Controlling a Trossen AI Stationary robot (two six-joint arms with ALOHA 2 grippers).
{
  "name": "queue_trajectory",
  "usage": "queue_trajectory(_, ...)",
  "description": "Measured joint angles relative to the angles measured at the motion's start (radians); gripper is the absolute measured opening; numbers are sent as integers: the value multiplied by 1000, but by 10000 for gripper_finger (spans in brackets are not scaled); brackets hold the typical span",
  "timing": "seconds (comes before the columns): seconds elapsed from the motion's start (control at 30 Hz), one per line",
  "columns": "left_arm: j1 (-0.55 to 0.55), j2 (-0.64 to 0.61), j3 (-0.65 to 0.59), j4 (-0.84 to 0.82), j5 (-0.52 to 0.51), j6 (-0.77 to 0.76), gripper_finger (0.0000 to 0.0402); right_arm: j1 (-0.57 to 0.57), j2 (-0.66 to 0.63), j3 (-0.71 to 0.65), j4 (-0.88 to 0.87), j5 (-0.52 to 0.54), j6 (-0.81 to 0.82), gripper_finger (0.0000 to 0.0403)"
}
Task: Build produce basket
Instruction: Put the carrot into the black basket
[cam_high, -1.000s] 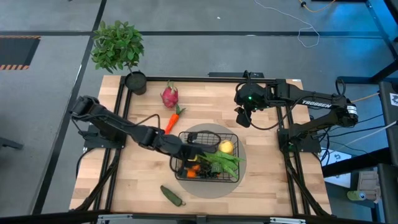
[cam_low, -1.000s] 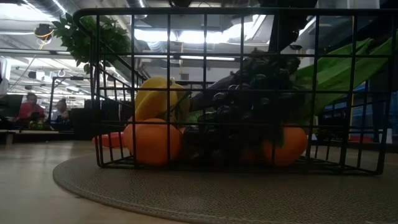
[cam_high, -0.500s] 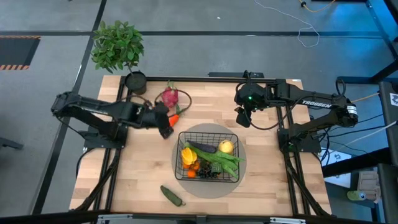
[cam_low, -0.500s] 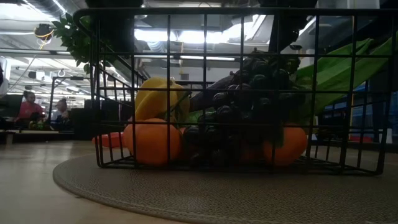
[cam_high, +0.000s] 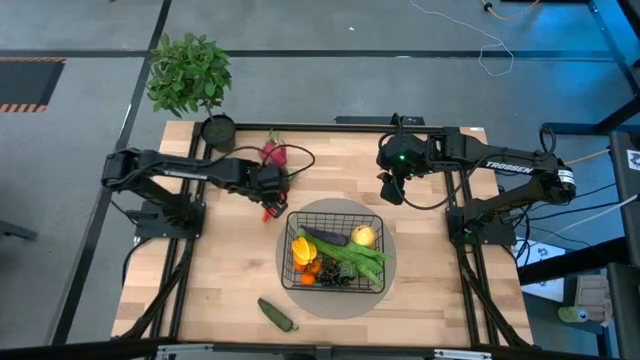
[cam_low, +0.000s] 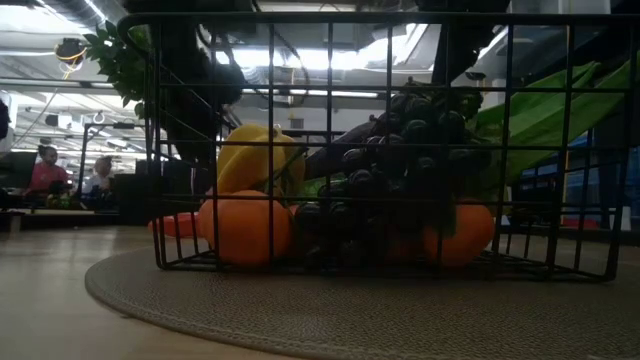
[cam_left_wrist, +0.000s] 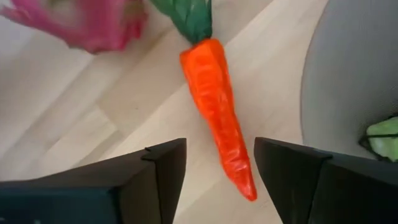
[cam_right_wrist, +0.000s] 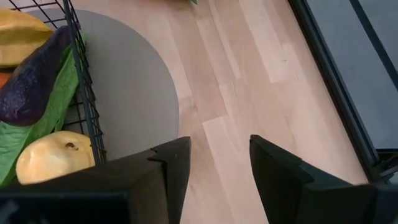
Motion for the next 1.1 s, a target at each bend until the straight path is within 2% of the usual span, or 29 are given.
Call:
queue_trajectory(0.3,97,125,-1,53,173,91,194,0,0,0,0,0,-19,155)
queue_trajectory(0.63,152,205,-1,168,286,165,194,0,0,0,-1,-2,-18,155)
queue_trajectory(0.87,156,224,3,166,285,189,194,0,0,0,-1,-2,-18,155)
queue_trajectory(1.1,147,177,33,134,252,186,194,0,0,0,-1,-2,-18,155)
